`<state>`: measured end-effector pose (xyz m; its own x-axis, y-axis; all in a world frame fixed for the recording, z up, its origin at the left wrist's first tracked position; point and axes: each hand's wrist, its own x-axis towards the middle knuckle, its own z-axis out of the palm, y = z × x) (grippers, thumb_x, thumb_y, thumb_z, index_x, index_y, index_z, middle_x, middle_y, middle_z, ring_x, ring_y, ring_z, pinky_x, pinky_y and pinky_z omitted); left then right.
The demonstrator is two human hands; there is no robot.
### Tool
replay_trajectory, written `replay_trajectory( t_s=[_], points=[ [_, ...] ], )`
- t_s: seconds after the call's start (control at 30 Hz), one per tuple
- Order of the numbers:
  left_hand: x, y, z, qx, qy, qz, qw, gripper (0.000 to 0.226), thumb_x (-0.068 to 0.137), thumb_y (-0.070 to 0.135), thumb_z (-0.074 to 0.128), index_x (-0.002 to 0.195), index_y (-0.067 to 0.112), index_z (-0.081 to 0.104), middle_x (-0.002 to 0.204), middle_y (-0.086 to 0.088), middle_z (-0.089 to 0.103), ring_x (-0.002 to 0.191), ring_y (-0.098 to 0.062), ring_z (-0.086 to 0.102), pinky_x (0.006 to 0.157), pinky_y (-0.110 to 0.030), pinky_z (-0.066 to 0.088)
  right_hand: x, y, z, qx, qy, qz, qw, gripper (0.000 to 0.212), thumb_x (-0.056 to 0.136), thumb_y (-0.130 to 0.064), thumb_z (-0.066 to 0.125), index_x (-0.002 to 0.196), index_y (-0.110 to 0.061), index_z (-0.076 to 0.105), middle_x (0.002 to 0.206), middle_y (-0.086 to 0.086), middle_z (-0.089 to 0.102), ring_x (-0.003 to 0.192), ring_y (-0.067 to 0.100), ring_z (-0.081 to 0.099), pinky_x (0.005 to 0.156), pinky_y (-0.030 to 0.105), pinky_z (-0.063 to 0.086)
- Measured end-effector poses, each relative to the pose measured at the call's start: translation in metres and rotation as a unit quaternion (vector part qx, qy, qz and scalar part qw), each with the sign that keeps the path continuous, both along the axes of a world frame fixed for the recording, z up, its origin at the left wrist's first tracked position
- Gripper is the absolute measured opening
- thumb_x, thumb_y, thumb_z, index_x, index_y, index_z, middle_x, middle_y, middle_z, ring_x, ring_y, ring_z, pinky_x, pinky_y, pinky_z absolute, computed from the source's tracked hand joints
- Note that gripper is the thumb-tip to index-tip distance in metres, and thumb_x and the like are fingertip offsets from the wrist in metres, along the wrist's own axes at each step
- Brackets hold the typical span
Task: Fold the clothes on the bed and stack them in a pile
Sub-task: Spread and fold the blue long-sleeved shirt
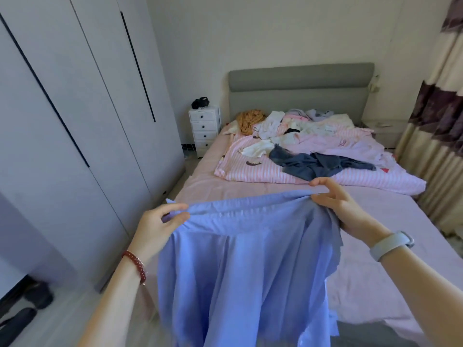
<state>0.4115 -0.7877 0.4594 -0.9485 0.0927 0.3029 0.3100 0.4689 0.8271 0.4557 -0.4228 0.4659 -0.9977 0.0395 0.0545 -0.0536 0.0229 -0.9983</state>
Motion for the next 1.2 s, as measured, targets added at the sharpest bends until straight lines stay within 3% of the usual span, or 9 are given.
replay_trajectory(
  t_s=[0.1, 0.17, 0.27, 0.43, 0.57, 0.8, 0.93, 1.03, 1.2],
  points=[
    [-0.01, 0.004, -0.009, -0.088, -0.019, 0.02, 0.996, 0.025, 0.077, 0.009, 0.074, 0.101, 0.015, 0.07, 0.085, 0.02, 0.057, 0.078, 0.005, 0.054, 0.067, 0.003, 0.033, -0.003, 0.003, -0.01, 0.134, 0.046, 0.013, 0.99, 0.017, 0.094, 0.001, 0.045, 0.101, -0.015, 0.048, 0.087, 0.021, 0.062, 0.075, 0.017, 0.063, 0.067, 0.026, 0.053],
    [-0.015, 0.01, -0.011, -0.142, 0.005, 0.053, 0.988, 0.019, 0.078, 0.008, 0.072, 0.097, 0.008, 0.072, 0.079, 0.01, 0.054, 0.073, -0.008, 0.053, 0.064, -0.005, 0.031, -0.005, 0.005, -0.016, 0.262, 0.075, 0.004, 0.962, 0.025, 0.09, 0.011, 0.047, 0.093, -0.013, 0.053, 0.094, 0.005, 0.061, 0.082, -0.009, 0.058, 0.08, 0.018, 0.045],
    [-0.018, 0.02, -0.015, -0.182, 0.042, 0.082, 0.979, 0.009, 0.081, 0.008, 0.068, 0.088, 0.004, 0.073, 0.084, 0.005, 0.047, 0.08, -0.018, 0.052, 0.068, -0.012, 0.028, -0.005, 0.01, -0.028, 0.33, 0.064, 0.014, 0.942, 0.037, 0.087, 0.015, 0.047, 0.086, -0.021, 0.057, 0.094, -0.014, 0.057, 0.088, -0.016, 0.052, 0.088, 0.018, 0.036],
    [-0.018, 0.041, -0.02, -0.168, 0.163, 0.129, 0.964, 0.005, 0.079, 0.004, 0.069, 0.075, 0.005, 0.068, 0.119, -0.01, 0.051, 0.11, -0.02, 0.039, 0.088, -0.021, 0.029, 0.015, 0.026, -0.04, 0.338, 0.075, 0.011, 0.938, 0.042, 0.087, 0.013, 0.05, 0.082, -0.027, 0.061, 0.097, -0.005, 0.056, 0.095, 0.009, 0.053, 0.088, 0.009, 0.037],
    [-0.01, 0.064, -0.024, -0.089, 0.175, 0.134, 0.971, 0.008, 0.083, 0.001, 0.063, 0.077, 0.007, 0.062, 0.082, 0.005, 0.058, 0.084, -0.022, 0.051, 0.068, -0.014, 0.029, 0.03, 0.031, -0.053, 0.36, 0.017, 0.033, 0.932, 0.023, 0.088, 0.007, 0.055, 0.105, -0.003, 0.066, 0.106, 0.007, 0.053, 0.099, 0.015, 0.051, 0.086, 0.0, 0.03],
    [0.0, 0.084, -0.033, 0.016, 0.107, 0.147, 0.983, 0.008, 0.088, 0.007, 0.057, 0.083, 0.013, 0.059, 0.082, 0.005, 0.06, 0.077, -0.015, 0.052, 0.064, -0.006, 0.035, 0.062, 0.026, -0.085, 0.478, -0.062, 0.132, 0.866, 0.019, 0.088, -0.017, 0.061, 0.101, -0.004, 0.065, 0.112, -0.006, 0.041, 0.078, 0.011, 0.048, 0.072, 0.015, 0.032],
    [0.012, 0.09, -0.036, 0.003, 0.11, 0.14, 0.984, 0.005, 0.089, 0.006, 0.057, 0.086, 0.005, 0.061, 0.083, 0.001, 0.059, 0.077, -0.019, 0.053, 0.067, -0.019, 0.035, 0.081, 0.028, -0.085, 0.519, 0.011, -0.001, 0.855, 0.01, 0.088, -0.005, 0.058, 0.085, 0.003, 0.065, 0.111, 0.013, 0.055, 0.08, 0.024, 0.056, 0.074, 0.024, 0.037],
    [0.028, 0.091, -0.044, -0.066, 0.115, 0.144, 0.981, 0.006, 0.089, 0.013, 0.059, 0.087, 0.008, 0.062, 0.079, 0.006, 0.057, 0.072, -0.018, 0.05, 0.066, -0.027, 0.034, 0.098, 0.032, -0.083, 0.577, 0.084, -0.153, 0.798, 0.006, 0.077, 0.001, 0.071, 0.079, -0.001, 0.066, 0.095, 0.015, 0.063, 0.084, 0.036, 0.062, 0.07, 0.041, 0.047],
    [0.038, 0.09, -0.059, -0.099, 0.066, 0.106, 0.987, 0.008, 0.089, 0.015, 0.059, 0.086, 0.007, 0.06, 0.067, 0.004, 0.054, 0.063, -0.02, 0.047, 0.06, -0.027, 0.032, 0.115, 0.029, -0.08, 0.559, -0.008, -0.272, 0.783, 0.009, 0.089, -0.013, 0.059, 0.092, -0.01, 0.067, 0.098, 0.011, 0.055, 0.084, 0.031, 0.056, 0.056, 0.034, 0.043]
  ],
)
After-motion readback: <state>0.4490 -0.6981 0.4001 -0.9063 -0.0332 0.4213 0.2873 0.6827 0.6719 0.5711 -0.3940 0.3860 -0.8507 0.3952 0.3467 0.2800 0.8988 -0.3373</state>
